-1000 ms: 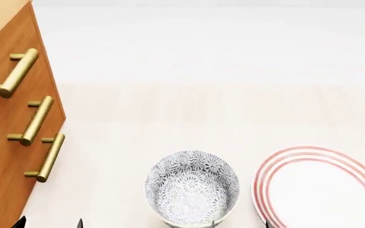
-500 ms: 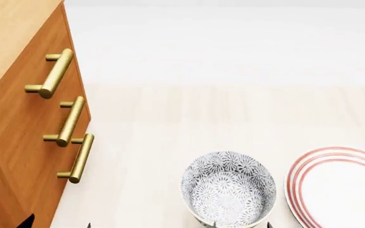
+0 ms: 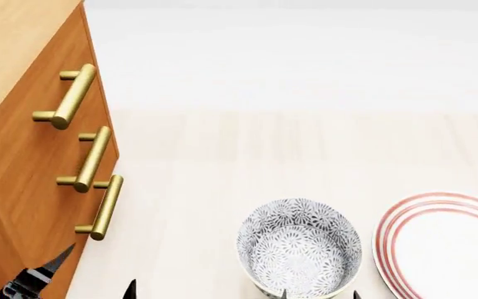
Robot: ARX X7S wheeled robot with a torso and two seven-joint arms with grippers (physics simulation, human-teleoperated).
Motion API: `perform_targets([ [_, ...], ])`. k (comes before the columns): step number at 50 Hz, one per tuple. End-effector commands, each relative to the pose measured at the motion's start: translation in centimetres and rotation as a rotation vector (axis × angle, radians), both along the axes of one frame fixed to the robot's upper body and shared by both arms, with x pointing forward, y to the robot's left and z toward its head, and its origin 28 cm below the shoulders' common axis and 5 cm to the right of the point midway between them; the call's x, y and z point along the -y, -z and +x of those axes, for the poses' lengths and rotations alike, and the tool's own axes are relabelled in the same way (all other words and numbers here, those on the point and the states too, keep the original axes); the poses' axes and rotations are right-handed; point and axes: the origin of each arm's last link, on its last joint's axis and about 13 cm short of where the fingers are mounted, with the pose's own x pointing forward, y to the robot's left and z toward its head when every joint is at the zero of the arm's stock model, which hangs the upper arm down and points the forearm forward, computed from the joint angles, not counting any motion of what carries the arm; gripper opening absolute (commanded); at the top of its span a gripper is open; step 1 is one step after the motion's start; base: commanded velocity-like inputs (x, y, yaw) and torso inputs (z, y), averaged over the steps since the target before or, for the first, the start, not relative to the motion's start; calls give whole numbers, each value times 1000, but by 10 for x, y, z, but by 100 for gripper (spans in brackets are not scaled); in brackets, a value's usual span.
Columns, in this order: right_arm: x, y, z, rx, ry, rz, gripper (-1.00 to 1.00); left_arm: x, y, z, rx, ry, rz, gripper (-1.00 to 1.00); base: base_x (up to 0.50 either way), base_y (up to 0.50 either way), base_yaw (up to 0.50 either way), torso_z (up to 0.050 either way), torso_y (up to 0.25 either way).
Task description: Open the top drawer of the cabinet.
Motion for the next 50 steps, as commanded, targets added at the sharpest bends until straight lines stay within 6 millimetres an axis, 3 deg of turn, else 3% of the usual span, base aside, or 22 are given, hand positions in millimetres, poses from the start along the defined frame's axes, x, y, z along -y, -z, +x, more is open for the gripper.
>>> perform_targets([
  [1, 0, 0, 2, 6, 1, 5, 100, -2, -8, 21, 76, 24, 262, 100, 0, 0, 0, 0, 0],
  [7, 0, 0, 1, 5, -1, 6, 100, -4, -12, 28, 126, 26, 449, 100, 0, 0, 0, 0, 0],
  [21, 0, 0, 0, 2, -5, 8, 100, -7, -24, 34, 194, 23, 596, 100, 0, 0, 0, 0, 0],
  [50, 0, 1, 1, 0, -1, 11, 100, -6, -64, 32, 266, 40, 718, 100, 0, 0, 0, 0, 0],
])
